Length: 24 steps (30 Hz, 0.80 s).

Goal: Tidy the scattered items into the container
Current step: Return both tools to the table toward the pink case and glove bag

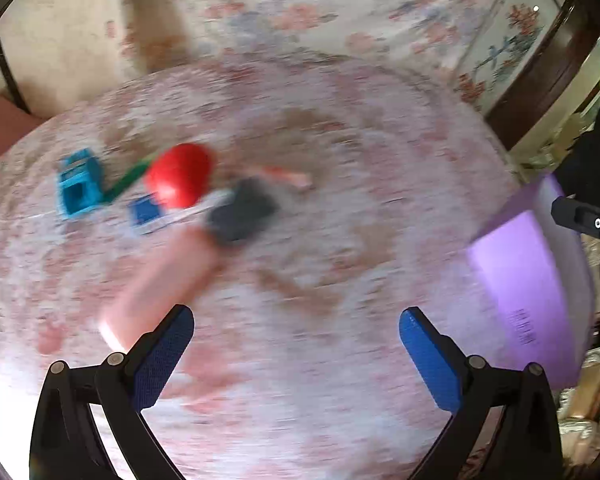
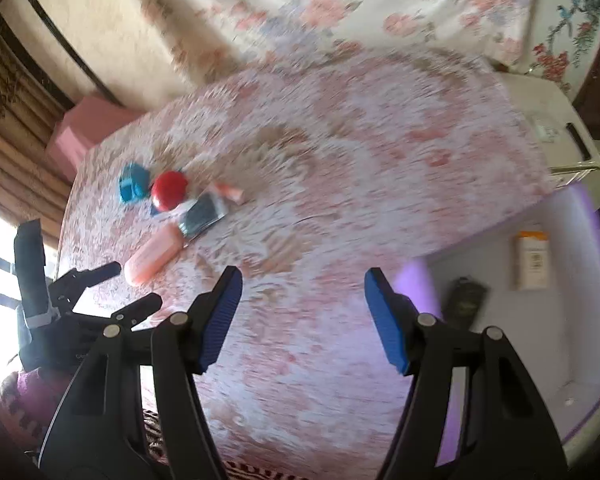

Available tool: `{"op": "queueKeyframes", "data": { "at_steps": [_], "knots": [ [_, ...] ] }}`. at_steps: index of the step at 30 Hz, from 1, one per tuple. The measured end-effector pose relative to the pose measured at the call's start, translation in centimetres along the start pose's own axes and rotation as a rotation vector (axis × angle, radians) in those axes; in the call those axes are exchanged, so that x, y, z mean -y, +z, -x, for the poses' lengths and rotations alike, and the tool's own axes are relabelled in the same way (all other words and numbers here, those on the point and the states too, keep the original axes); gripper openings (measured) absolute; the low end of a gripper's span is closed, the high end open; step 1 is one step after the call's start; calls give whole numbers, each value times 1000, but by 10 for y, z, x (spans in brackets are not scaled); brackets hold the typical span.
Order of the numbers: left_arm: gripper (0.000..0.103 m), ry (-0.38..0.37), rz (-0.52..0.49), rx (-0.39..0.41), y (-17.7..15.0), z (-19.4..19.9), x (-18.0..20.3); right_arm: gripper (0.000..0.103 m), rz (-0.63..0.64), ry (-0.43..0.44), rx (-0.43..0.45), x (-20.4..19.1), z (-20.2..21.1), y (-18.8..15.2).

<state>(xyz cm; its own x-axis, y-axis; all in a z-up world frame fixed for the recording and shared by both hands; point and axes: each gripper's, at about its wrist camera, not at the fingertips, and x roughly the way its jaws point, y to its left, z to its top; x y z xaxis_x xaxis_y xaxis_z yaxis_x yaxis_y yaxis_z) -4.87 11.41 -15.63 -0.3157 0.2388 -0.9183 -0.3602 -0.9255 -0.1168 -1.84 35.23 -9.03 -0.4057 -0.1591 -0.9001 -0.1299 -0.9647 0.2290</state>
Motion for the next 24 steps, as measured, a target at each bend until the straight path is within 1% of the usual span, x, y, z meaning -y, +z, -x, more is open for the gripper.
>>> {"op": "queueKeyframes", "data": {
  "at_steps": [4, 7, 10, 12, 15, 17, 24],
  "knots": [
    [103, 61, -11, -15, -10, -9, -49, 67, -11, 22, -60, -34, -41, -1],
    [103, 66, -15, -33, -11, -18, -78, 67, -29, 40, -96, -60, -74, 1],
    [103, 49, -41, -65, -12, -33, -100, 67, -59, 41, -124, -77, -99, 4],
    [103, 24, -71, -82, -13, -43, -107, 67, -71, 37, -136, -86, -112, 6],
    [103, 8, -122, -92, -15, -57, -110, 67, -78, 17, -157, -100, -134, 11],
    [100, -14, -145, -98, -15, -67, -112, 67, -88, 16, -168, -106, -144, 13],
    [98, -44, -173, -101, -10, -88, -117, 67, -143, 40, -159, -125, -173, 22]
  ]
}}
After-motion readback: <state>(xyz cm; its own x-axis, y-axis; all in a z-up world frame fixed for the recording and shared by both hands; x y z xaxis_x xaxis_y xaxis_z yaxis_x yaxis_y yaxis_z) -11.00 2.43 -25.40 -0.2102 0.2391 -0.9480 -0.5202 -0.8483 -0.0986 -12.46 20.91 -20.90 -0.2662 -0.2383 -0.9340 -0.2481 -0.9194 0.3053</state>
